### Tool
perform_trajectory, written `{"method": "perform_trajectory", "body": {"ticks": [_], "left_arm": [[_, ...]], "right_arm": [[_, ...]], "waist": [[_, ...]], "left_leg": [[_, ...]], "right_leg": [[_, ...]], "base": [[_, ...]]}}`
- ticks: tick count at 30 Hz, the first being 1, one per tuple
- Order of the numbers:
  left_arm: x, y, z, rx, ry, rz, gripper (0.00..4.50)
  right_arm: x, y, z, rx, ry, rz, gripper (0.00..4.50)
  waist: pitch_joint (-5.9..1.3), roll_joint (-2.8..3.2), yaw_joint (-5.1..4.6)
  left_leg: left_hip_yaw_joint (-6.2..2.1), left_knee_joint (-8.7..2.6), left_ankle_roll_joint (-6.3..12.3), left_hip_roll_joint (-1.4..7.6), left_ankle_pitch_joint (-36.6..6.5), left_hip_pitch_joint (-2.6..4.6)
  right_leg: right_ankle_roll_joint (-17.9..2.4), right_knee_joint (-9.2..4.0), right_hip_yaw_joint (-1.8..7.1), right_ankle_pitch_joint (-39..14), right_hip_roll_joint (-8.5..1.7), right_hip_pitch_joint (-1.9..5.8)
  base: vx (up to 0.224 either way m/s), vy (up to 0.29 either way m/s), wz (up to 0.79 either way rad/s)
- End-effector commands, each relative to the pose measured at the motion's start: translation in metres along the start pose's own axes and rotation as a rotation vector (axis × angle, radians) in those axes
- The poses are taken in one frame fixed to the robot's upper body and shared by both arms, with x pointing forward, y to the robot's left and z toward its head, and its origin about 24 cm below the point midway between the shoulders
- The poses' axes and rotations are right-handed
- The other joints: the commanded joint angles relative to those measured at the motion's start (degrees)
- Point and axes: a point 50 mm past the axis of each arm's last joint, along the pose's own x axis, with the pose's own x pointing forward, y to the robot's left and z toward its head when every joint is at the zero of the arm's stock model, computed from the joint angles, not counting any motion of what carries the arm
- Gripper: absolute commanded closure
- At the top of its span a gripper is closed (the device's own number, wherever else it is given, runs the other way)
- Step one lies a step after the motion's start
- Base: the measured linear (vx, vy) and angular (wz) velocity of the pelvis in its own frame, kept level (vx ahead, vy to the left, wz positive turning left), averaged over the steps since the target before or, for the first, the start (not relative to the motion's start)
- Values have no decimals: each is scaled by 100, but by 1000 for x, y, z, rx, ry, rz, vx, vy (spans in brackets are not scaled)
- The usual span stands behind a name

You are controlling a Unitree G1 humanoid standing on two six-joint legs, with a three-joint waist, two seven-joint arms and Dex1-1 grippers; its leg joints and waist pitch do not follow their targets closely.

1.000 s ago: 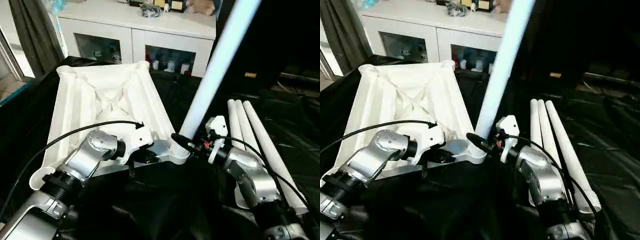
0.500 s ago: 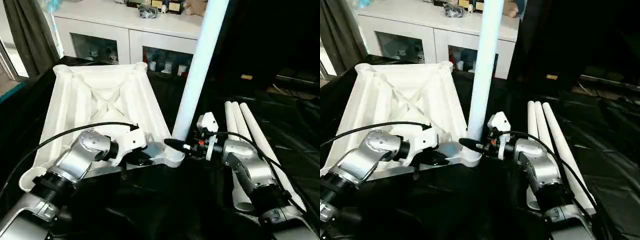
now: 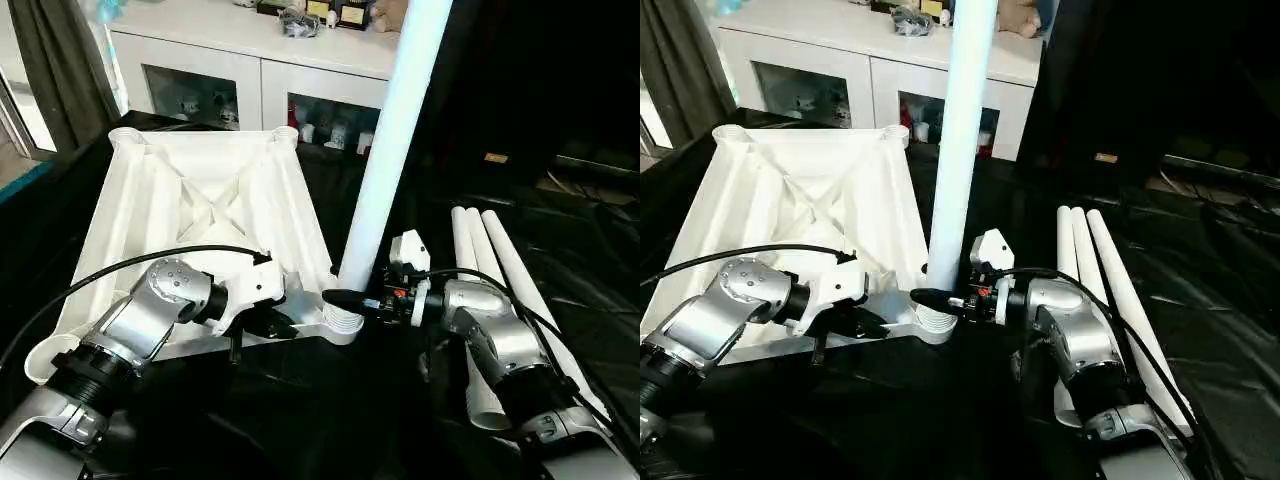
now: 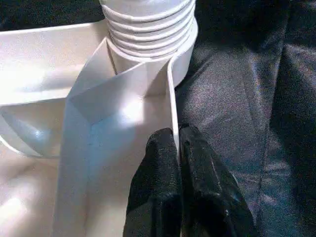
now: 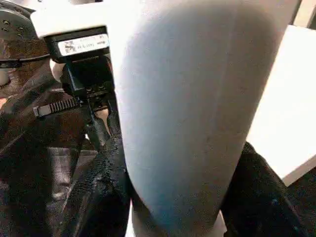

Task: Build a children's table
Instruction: Insert table leg to table base

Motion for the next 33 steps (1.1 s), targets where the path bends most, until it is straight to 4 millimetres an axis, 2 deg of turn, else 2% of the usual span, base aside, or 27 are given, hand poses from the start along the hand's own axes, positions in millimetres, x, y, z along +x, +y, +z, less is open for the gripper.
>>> {"method": "perform_trajectory", "body": {"ticks": [1,4,6,9,10,11,13,14,15,16,17,18,20,21,22,23,25,26,27,29,30,31,32,33], "left_arm": [[7,-9,15,72,-35,-124,450],[6,-7,16,66,-42,-107,450],[6,-5,17,57,-46,-89,450],[6,5,19,11,-44,8,450],[6,8,20,-5,-46,38,450],[6,11,21,-22,-53,67,450],[8,16,25,-53,-67,120,450],[10,21,29,-82,-79,171,450],[10,21,29,-83,-79,174,450],[12,24,31,-101,-83,205,450],[15,27,34,-120,-84,244,450],[23,34,38,-156,-71,314,450],[29,38,40,-193,-52,367,450],[36,40,41,-223,-29,413,450],[45,42,44,-250,3,470,450],[45,42,44,-250,3,470,450],[58,40,47,-288,13,497,450],[60,40,47,-295,16,505,450],[67,39,47,-310,27,512,450],[70,38,47,-319,30,516,450],[72,39,48,-329,36,529,450],[72,39,48,-329,36,529,450],[74,39,51,-332,39,532,450],[75,39,52,-333,40,529,450]], "right_arm": [[-4,13,-49,145,204,2,261],[-3,8,-48,149,180,-46,261],[-2,6,-48,150,172,-70,261],[0,0,-48,157,149,-164,261],[1,-1,-48,156,139,-198,261],[2,-4,-48,153,143,-251,261],[4,-9,-50,150,149,-345,261],[6,-12,-51,164,146,-413,261],[6,-13,-51,165,146,-417,261],[8,-14,-52,177,146,-458,261],[11,-16,-52,192,140,-493,261],[20,-18,-52,221,133,-561,261],[27,-18,-52,233,142,-614,261],[32,-19,-53,231,160,-669,261],[36,-20,-54,225,184,-750,261],[36,-20,-54,225,184,-750,261],[42,-20,-55,298,163,-828,261],[44,-19,-56,312,160,-846,261],[48,-17,-57,336,158,-859,261],[49,-16,-58,344,160,-867,261],[51,-15,-59,360,162,-879,261],[51,-15,-59,360,162,-879,261],[52,-14,-61,378,163,-883,261],[53,-13,-61,383,165,-885,261]], "waist": [[-126,104,-9],[-110,99,-16],[-108,101,-14],[-83,90,-33],[-69,101,-31],[-61,98,-38],[-49,100,-68],[-36,79,-113],[-34,77,-130],[-40,103,-159],[-50,106,-188],[-39,124,-242],[-53,127,-247],[-55,137,-266],[-40,115,-285],[-26,124,-290],[-24,113,-314],[-18,93,-332],[-22,100,-331],[15,101,-336],[33,102,-351],[50,137,-367],[35,135,-382],[20,149,-392]], "left_leg": [[-175,-467,109,417,-1632,35],[-177,-474,109,408,-1675,28],[-177,-471,102,406,-1718,48],[-186,-485,67,406,-1819,53],[-191,-475,27,397,-1940,94],[-192,-475,15,393,-1986,102],[-222,-492,-67,394,-2164,104],[-256,-512,-130,389,-2325,78],[-263,-508,-131,379,-2366,84],[-276,-509,-116,388,-2444,94],[-280,-519,-118,395,-2448,82],[-302,-558,-144,424,-2498,45],[-319,-567,-166,437,-2580,56],[-309,-570,-181,441,-2579,75],[-292,-562,-196,432,-2612,110],[-287,-559,-194,427,-2666,131],[-286,-546,-147,411,-2719,138],[-297,-557,-129,413,-2757,117],[-283,-555,-104,399,-2813,142],[-265,-520,-83,378,-2962,230],[-275,-505,-68,364,-3109,268],[-289,-506,-93,378,-3391,337],[-299,-511,-114,387,-3477,350],[-334,-563,-139,418,-3577,302]], "right_leg": [[-521,-624,460,-2539,-808,116],[-483,-653,459,-2751,-821,109],[-440,-678,460,-2897,-822,96],[-404,-705,449,-3132,-826,78],[-360,-747,439,-3421,-840,45],[-331,-764,443,-3516,-848,44],[-272,-774,402,-3729,-845,39],[-183,-800,354,-3911,-866,67],[-144,-819,327,-3970,-871,69],[-111,-850,277,-4001,-905,85],[-128,-847,252,-3909,-912,105],[-130,-855,175,-3639,-910,149],[-128,-862,149,-3506,-926,168],[-192,-855,155,-3333,-932,135],[-227,-866,156,-3276,-927,95],[-243,-880,153,-3300,-931,74],[-200,-920,139,-3382,-955,81],[-153,-927,125,-3394,-949,90],[-86,-956,141,-3438,-948,62],[-44,-1031,115,-3623,-942,-17],[44,-1076,63,-3831,-944,-18],[122,-1130,-9,-3937,-913,-38],[141,-1125,-39,-3873,-908,-16],[156,-1087,-56,-3651,-910,53]], "base": [[0,0,0],[0,0,0],[0,0,0],[0,0,0],[0,0,0],[0,0,0],[0,0,0],[0,0,0],[0,0,0],[0,0,0],[-56,75,-25],[-35,56,-17],[-17,28,-9],[-29,56,-11],[0,0,0],[0,0,0],[0,0,0],[0,0,0],[0,0,0],[0,0,0],[0,0,0],[0,0,0],[0,0,0],[0,0,0]]}}
